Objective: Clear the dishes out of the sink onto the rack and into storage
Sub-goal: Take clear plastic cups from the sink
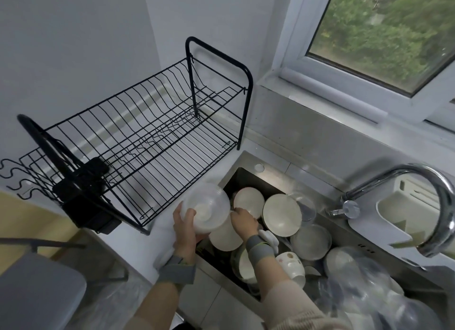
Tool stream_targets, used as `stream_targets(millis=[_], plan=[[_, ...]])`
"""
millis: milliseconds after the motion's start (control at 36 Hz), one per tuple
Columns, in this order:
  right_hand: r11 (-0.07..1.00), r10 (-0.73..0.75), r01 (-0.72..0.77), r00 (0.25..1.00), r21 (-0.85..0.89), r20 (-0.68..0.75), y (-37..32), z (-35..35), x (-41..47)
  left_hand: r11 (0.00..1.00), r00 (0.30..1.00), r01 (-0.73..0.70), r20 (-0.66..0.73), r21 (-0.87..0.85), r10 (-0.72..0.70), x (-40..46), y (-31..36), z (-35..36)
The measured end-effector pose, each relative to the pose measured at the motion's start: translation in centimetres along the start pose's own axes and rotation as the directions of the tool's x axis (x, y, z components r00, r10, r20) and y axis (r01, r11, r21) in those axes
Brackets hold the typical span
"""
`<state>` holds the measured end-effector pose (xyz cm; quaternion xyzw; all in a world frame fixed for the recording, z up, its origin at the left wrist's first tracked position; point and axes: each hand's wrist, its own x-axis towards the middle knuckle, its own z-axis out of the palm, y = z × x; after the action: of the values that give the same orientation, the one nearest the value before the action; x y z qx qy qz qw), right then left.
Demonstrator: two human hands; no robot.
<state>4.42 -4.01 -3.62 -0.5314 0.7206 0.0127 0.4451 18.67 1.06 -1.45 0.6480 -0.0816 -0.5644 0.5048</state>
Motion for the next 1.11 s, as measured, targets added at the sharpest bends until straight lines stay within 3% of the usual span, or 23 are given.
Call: stream_targets(millis=[139,278,361,500,583,667,750,806,861,945,1028,1111], plan=[[0.999,-0.038,0.041,0.997,0.033,-0.072,0.0,0.0,0.2,0.999,1.0,0.013,0.007,-0.031,-0.012,-0.1,0.1,0.0],[0.996,0.007,-0.012,0.998,0.083,0.056,-0.2,0.5,1.1,1.0,1.0,0.013,0.009,-0.01,-0.013,-0.2,0.0,-0.3],[0.99,0.032,-0.04,0.998,0.136,0.061,0.0,0.7,1.3,1.0,1.0,-0.002,0.017,-0.014,0.002,-0.2,-0.2,-0.5],[0.961,0.014,0.044,0.979,0.275,-0.204,-0.2,0.3,0.9,1.0,1.0,-0.008,0.021,0.001,0.008,-0.2,-0.3,-0.5],[0.912,0.003,0.189,0.885,0.364,-0.466,-0.3,-0.3,-0.1,0.998,1.0,-0.008,0.014,0.06,0.007,-0.4,-0.4,-0.3],[0.842,-0.087,0.43,0.704,0.326,-0.705,-1.0,-1.2,-1.8,0.998,1.0,-0.022,0.005,0.066,0.022,-0.5,-0.6,0.2],[0.779,-0.172,0.579,0.564,0.238,-0.808,-1.9,-1.7,-3.7,0.996,0.999,-0.046,-0.018,0.082,0.048,-0.7,-0.7,1.1],[0.729,-0.258,0.657,0.527,0.195,-0.81,-2.5,-1.5,-4.8,0.991,0.997,-0.072,-0.027,0.117,0.076,-0.9,-0.9,1.6],[0.723,-0.368,0.67,0.581,0.17,-0.726,-3.1,-1.0,-5.6,0.982,0.995,-0.087,-0.033,0.165,0.094,-0.9,-1.0,2.1],[0.795,-0.467,0.594,0.729,0.123,-0.5,-3.5,-0.1,-6.3,0.954,0.986,-0.128,-0.071,0.273,0.152,-1.0,-1.2,2.7],[0.88,-0.419,0.469,0.842,0.075,-0.34,-3.2,0.5,-6.3,0.941,0.976,-0.167,-0.089,0.295,0.201,-1.0,-1.1,3.0],[0.846,-0.524,0.53,0.812,-0.052,-0.255,-2.9,0.9,-6.6,0.951,0.982,-0.158,-0.059,0.266,0.18,-1.0,-0.9,3.1]])
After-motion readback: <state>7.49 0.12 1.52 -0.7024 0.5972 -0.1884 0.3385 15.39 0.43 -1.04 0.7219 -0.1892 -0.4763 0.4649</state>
